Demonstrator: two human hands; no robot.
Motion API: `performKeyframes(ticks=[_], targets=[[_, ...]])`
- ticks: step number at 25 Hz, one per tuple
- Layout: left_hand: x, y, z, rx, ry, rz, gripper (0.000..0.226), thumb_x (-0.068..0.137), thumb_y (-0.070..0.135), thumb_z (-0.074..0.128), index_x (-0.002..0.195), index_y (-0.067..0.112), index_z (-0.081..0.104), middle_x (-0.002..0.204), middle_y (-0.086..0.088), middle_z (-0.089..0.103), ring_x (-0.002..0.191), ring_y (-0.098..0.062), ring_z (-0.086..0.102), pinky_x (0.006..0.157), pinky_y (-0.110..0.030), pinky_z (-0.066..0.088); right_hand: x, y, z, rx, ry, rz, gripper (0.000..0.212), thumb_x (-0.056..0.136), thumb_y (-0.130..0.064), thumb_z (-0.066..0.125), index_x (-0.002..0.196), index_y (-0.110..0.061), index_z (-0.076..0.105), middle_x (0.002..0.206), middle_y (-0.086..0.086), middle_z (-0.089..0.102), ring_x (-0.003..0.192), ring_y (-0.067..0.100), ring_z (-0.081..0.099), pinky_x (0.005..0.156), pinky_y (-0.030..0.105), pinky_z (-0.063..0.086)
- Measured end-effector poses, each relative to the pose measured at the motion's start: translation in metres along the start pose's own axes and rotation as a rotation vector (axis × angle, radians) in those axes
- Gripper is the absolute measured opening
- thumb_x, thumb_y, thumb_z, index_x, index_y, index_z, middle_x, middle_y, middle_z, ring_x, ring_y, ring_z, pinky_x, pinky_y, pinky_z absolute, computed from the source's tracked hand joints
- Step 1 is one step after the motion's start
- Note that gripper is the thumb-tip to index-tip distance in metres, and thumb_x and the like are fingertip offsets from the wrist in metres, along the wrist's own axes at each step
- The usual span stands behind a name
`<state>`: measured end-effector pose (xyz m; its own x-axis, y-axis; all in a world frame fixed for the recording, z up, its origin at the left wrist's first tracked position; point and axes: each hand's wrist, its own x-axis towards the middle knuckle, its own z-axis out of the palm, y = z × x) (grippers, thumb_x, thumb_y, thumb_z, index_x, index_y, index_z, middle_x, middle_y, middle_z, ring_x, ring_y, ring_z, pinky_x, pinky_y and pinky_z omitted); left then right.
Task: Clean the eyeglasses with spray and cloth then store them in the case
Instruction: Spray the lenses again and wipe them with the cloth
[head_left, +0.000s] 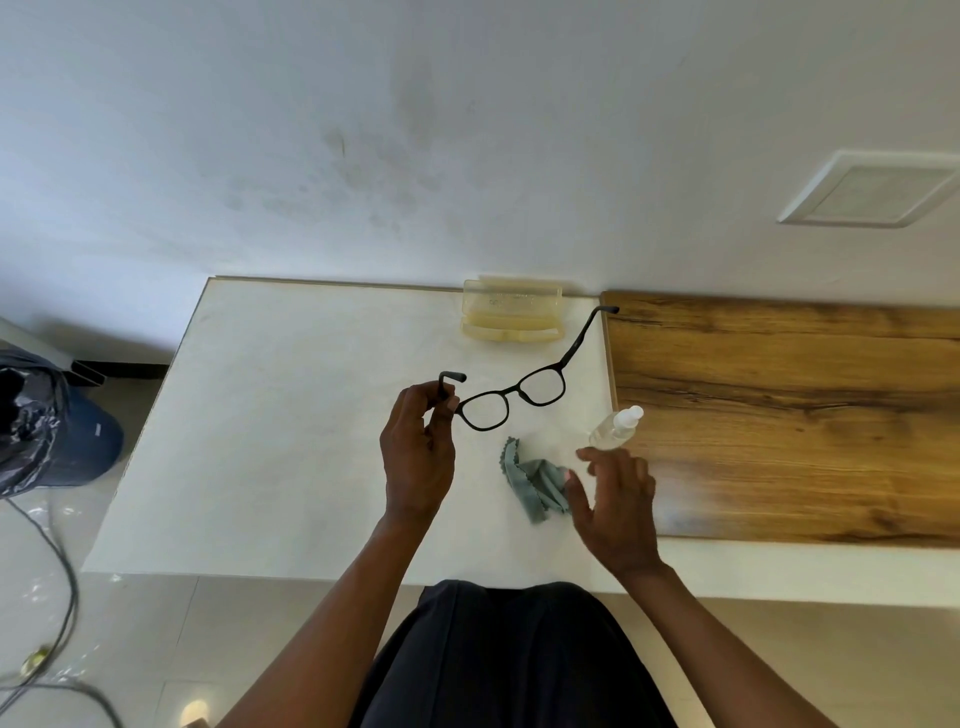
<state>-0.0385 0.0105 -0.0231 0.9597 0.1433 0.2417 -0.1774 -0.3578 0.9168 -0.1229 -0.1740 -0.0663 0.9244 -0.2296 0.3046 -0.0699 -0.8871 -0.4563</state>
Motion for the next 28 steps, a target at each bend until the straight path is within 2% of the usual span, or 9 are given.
performKeyframes(ticks=[3, 5, 8, 15, 20, 22, 24, 26, 28], targets=[[-0.002, -0.001, -0.001, -0.003, -0.004, 0.005, 0.006, 0.087, -0.001, 0.058, 0.092, 0.001, 0.061, 0.091, -0.012, 0.065, 0.08, -0.002, 0.059, 0.068, -0.001, 0.04, -0.011, -0.002, 0.011, -0.15, -0.193, 0.023, 0.027, 0.084, -0.033, 0.051, 0.086, -0.011, 0.065, 0.083, 0.009, 0.063, 0.077, 0.033, 0.059, 0.064, 0.039, 0.044], [-0.003, -0.002, -0.002, -0.007, -0.005, 0.012, 0.006, 0.087, -0.001, 0.058, 0.092, 0.001, 0.061, 0.091, -0.011, 0.065, 0.079, -0.003, 0.059, 0.068, -0.001, 0.04, -0.012, -0.001, 0.018, -0.25, -0.37, 0.181, 0.027, 0.086, -0.038, 0.056, 0.096, -0.014, 0.063, 0.096, 0.008, 0.062, 0.093, 0.032, 0.055, 0.074, 0.04, 0.041], [-0.004, -0.003, -0.002, -0.009, -0.007, 0.01, 0.006, 0.087, 0.0, 0.058, 0.093, 0.002, 0.061, 0.091, -0.01, 0.065, 0.082, -0.006, 0.059, 0.068, -0.001, 0.04, -0.013, 0.0, 0.023, -0.322, -0.516, 0.332, 0.031, 0.091, -0.045, 0.045, 0.107, -0.022, 0.059, 0.109, 0.001, 0.058, 0.108, 0.024, 0.047, 0.084, 0.036, 0.034], [-0.004, -0.003, -0.002, 0.003, -0.006, 0.011, 0.007, 0.086, 0.0, 0.059, 0.093, 0.0, 0.061, 0.092, -0.008, 0.065, 0.082, -0.004, 0.059, 0.07, -0.002, 0.041, -0.001, -0.012, 0.015, -0.255, -0.479, 0.422, 0.021, 0.09, -0.029, 0.048, 0.099, -0.025, 0.066, 0.099, 0.001, 0.065, 0.102, 0.024, 0.05, 0.079, 0.034, 0.028], [-0.004, 0.0, -0.002, 0.018, -0.013, 0.02, 0.007, 0.087, 0.0, 0.059, 0.094, 0.001, 0.061, 0.091, -0.006, 0.064, 0.084, -0.013, 0.06, 0.066, -0.007, 0.044, 0.013, -0.022, -0.004, 0.148, -0.477, 0.54, 0.012, 0.084, -0.028, 0.059, 0.085, -0.022, 0.07, 0.083, -0.006, 0.066, 0.088, 0.018, 0.056, 0.08, 0.034, 0.037], [-0.003, 0.001, -0.002, 0.013, -0.018, 0.02, 0.008, 0.086, -0.001, 0.059, 0.094, 0.0, 0.061, 0.091, -0.008, 0.064, 0.083, -0.016, 0.061, 0.068, -0.004, 0.042, 0.016, -0.024, -0.014, 0.319, -0.424, 0.498, 0.009, 0.083, -0.024, 0.065, 0.075, -0.02, 0.068, 0.072, -0.014, 0.06, 0.074, 0.01, 0.057, 0.071, 0.018, 0.043], [-0.003, 0.002, -0.002, 0.018, -0.018, 0.023, 0.008, 0.086, -0.002, 0.058, 0.094, -0.001, 0.061, 0.091, -0.012, 0.065, 0.082, -0.018, 0.061, 0.069, -0.001, 0.04, 0.019, -0.025, -0.021, 0.333, -0.378, 0.443, 0.009, 0.08, -0.021, 0.07, 0.072, -0.018, 0.068, 0.069, -0.017, 0.053, 0.065, 0.002, 0.052, 0.058, 0.003, 0.037], [-0.003, 0.003, -0.002, 0.019, -0.019, 0.023, 0.008, 0.086, -0.002, 0.058, 0.094, -0.001, 0.061, 0.091, -0.013, 0.065, 0.082, -0.017, 0.061, 0.068, -0.001, 0.04, 0.021, -0.023, -0.026, 0.287, -0.372, 0.404, 0.014, 0.079, -0.024, 0.071, 0.076, -0.011, 0.069, 0.072, -0.01, 0.053, 0.064, 0.002, 0.05, 0.057, 0.006, 0.036], [-0.003, 0.003, -0.002, 0.014, -0.018, 0.014, 0.008, 0.086, -0.002, 0.058, 0.094, -0.001, 0.061, 0.092, -0.013, 0.065, 0.082, -0.015, 0.06, 0.068, -0.001, 0.04, 0.023, -0.021, -0.028, 0.274, -0.359, 0.395, 0.018, 0.08, -0.026, 0.07, 0.075, -0.009, 0.068, 0.072, 0.0, 0.058, 0.065, 0.015, 0.056, 0.06, 0.024, 0.046]])
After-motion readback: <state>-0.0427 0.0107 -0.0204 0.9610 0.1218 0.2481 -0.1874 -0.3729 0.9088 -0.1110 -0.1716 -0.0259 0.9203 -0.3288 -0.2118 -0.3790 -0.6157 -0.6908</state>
